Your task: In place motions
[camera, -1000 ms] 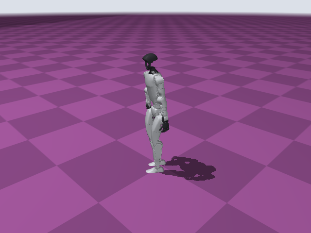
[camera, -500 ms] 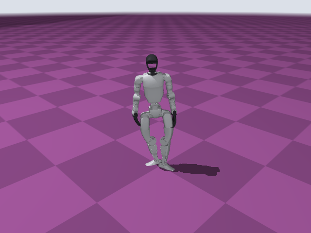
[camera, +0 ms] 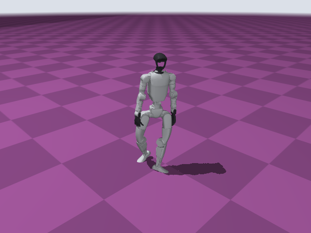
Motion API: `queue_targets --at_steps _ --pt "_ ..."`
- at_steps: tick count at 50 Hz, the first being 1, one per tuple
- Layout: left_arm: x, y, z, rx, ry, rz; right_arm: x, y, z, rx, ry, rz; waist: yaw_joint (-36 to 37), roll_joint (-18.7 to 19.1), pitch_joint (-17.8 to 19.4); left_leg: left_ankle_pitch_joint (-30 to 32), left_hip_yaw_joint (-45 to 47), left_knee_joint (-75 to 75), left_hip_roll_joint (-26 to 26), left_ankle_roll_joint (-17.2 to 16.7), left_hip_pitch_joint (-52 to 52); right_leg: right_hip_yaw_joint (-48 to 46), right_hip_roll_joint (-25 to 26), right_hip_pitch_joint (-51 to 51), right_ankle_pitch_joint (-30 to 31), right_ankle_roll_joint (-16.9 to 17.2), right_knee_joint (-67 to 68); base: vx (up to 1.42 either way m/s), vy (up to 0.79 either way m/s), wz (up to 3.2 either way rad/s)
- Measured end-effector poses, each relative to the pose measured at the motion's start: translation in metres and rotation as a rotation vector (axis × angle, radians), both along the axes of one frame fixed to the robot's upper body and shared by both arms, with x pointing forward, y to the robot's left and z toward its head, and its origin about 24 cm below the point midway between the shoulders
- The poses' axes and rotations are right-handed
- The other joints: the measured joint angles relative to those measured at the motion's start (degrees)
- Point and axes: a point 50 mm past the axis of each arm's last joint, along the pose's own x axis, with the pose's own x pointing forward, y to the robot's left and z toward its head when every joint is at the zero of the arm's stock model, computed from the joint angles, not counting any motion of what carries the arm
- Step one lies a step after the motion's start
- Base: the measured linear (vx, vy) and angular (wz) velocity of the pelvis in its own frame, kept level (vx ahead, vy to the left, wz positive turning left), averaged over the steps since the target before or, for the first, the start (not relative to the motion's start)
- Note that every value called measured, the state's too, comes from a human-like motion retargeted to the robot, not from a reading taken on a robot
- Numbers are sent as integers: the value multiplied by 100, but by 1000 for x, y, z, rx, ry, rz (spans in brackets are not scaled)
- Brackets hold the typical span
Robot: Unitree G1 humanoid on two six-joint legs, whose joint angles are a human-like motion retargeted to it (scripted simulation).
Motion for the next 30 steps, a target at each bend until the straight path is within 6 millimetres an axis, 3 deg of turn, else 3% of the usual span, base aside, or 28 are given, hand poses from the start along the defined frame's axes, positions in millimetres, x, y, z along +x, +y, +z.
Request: queue_targets --at_steps 2,3,5,8,11,13,15,17,18,22,25,30 --pt "12 7 2 5 -32 -115 -15 -3 1 -17 54 -60 -1434 328 -180 -214 -1761 487 247 -335 -351 444 228 -575 -280 325 567 -13 -9 546" --pt "19 12 3 10 -55 -148 -20 -3 1 -21 75 -79 -1450 370 -155 -153 -1820 424 214 -251 -413 1434 279 -1200 -516 448 1065 -21 -11 299" --pt "34 19 6 30 -97 -196 -24 -2 2 -19 94 -120 -1676 476 40 -34 -2177 408 221 -162 -520 2663 838 -1952 -764 594 1312 -27 -12 172" --pt "49 27 10 52 -133 -214 -29 3 1 -3 91 -146 -2039 541 312 84 -2716 464 195 -131 -597 3730 1628 -2326 -839 632 372 -23 -11 211" --pt "59 33 13 64 -143 -206 -33 6 1 3 86 -125 -2520 334 522 127 -3423 535 -254 -99 -536 4576 1868 -2362 -910 625 -877 -6 -4 254" --pt "64 33 14 62 -150 -211 -39 5 1 -3 99 -107 -2563 68 665 118 -3698 556 -656 -68 -308 4800 1669 -2175 -348 467 -1588 8 4 171" --pt "69 34 16 56 -156 -219 -45 4 2 -3 132 -79 -2199 -118 690 81 -3664 627 -822 -75 -178 4916 1552 -1899 -569 346 -1696 14 9 37" --pt "74 30 16 39 -161 -243 -49 4 3 3 179 -66 -1804 -233 625 91 -3698 722 -949 -81 -209 3663 1334 -1718 -700 88 -1661 13 13 44" --pt "74 24 15 28 -165 -252 -48 3 4 4 192 -65 -1690 -250 649 114 -3817 736 -1025 -77 -170 4066 1332 -1741 -723 208 -1590 12 14 79" --pt "57 9 8 -13 -159 -170 -31 -3 3 -18 160 -9 -1492 -175 648 191 -4057 653 -1089 -77 48 4016 1330 -1454 -727 246 -1737 15 11 55" --pt "26 3 2 -53 -97 -104 -10 -5 1 -39 83 44 -1604 -32 373 217 -4191 527 -1095 -72 75 3932 1368 -1341 -735 278 -1933 20 10 38" --pt "-19 5 0 -6 34 -85 30 10 0 30 -87 3 -1496 -38 321 267 -4284 335 -1156 -100 271 3833 1410 -1057 -732 228 -2203 11 4 21"
